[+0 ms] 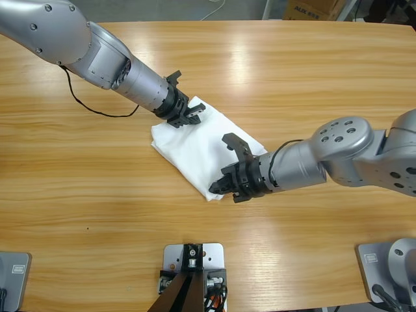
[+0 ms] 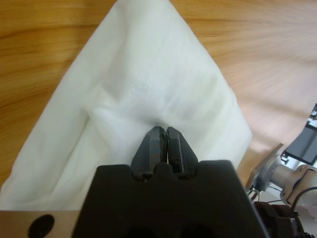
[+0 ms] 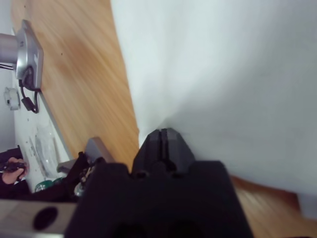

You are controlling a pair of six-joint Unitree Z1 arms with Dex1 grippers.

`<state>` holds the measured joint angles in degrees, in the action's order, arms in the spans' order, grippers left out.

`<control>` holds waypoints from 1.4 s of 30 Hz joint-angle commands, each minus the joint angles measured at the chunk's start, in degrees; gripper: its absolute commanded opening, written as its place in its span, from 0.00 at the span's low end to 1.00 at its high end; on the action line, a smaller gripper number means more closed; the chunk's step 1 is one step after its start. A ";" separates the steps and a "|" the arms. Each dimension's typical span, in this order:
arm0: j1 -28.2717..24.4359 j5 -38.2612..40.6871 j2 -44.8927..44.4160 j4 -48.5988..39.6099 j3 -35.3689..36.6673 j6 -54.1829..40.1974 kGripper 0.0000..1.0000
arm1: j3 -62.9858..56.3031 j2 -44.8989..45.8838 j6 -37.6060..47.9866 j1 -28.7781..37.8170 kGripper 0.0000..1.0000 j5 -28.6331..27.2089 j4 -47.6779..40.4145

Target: Fold clothes

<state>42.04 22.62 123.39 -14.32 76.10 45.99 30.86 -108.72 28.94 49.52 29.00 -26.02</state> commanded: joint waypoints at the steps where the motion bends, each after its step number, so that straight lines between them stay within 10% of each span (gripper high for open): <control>1: 0.21 -0.72 3.72 -1.03 -1.57 0.61 0.00 | -4.85 -5.48 2.04 0.76 0.00 -0.44 -3.97; 20: -6.13 -2.86 -2.56 -3.38 -7.37 1.04 0.00 | -9.16 -2.90 3.32 0.76 0.00 -2.39 -4.72; 26: -11.05 -3.36 -17.83 -4.30 -10.97 -2.27 0.00 | -8.98 -3.02 3.32 0.76 0.00 -2.46 -5.48; 33: -0.66 -3.36 -27.94 -3.45 -21.29 -0.16 0.00 | -8.93 -3.60 3.32 0.76 0.00 -2.42 -6.06; 42: 0.50 -2.85 -16.99 5.97 -23.49 2.83 0.00 | -9.07 -3.21 3.32 0.76 0.00 -2.37 -5.94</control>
<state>41.93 19.79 97.05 -14.34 54.39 47.15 25.32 -108.51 31.54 49.84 27.80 -33.15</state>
